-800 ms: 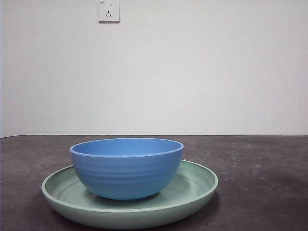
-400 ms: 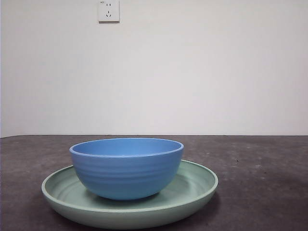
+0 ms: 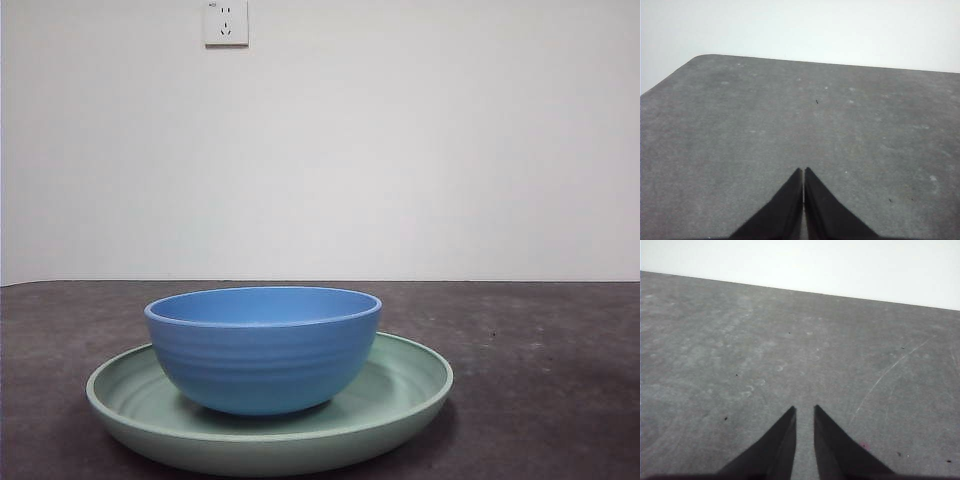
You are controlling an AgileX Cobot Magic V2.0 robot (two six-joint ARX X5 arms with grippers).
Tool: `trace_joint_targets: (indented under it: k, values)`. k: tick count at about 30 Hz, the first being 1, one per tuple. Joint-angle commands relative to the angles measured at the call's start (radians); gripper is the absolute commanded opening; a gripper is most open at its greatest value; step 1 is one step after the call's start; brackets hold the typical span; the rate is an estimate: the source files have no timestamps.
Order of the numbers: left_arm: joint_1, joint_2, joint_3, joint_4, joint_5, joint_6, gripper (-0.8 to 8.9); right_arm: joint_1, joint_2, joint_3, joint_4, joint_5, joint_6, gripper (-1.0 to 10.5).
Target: Pick up the blue bowl, put it on the green plate, put it on desk
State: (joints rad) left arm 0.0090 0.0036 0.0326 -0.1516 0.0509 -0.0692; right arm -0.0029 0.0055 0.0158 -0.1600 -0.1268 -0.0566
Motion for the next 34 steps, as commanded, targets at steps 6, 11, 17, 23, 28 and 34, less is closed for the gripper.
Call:
trace_joint_targets:
  k: [6,11,17,23,28,34]
  values:
    - [0.001,0.000,-0.021,0.013,-0.002,-0.003,0.07,-0.002,-0.002,-0.005,0.002,0.003,-0.011,0.5]
    - [0.001,0.000,-0.021,0.013,-0.002,-0.003,0.07,-0.002,-0.002,-0.005,0.002,0.003,-0.011,0.5]
    - [0.001,0.000,-0.021,0.013,-0.002,-0.003,0.07,-0.001,-0.002,-0.005,0.002,0.000,-0.011,0.5]
    - [0.001,0.000,-0.021,0.013,-0.002,-0.003,0.07,-0.002,-0.002,-0.005,-0.001,0.000,-0.011,0.5]
    - [0.001,0.000,-0.021,0.013,-0.002,-0.003,0.07,-0.003,-0.002,-0.005,-0.006,0.000,-0.011,0.5]
    - [0.001,0.000,-0.021,0.013,-0.002,-0.003,0.07,-0.030,-0.002,-0.005,-0.003,0.000,-0.011,0.5]
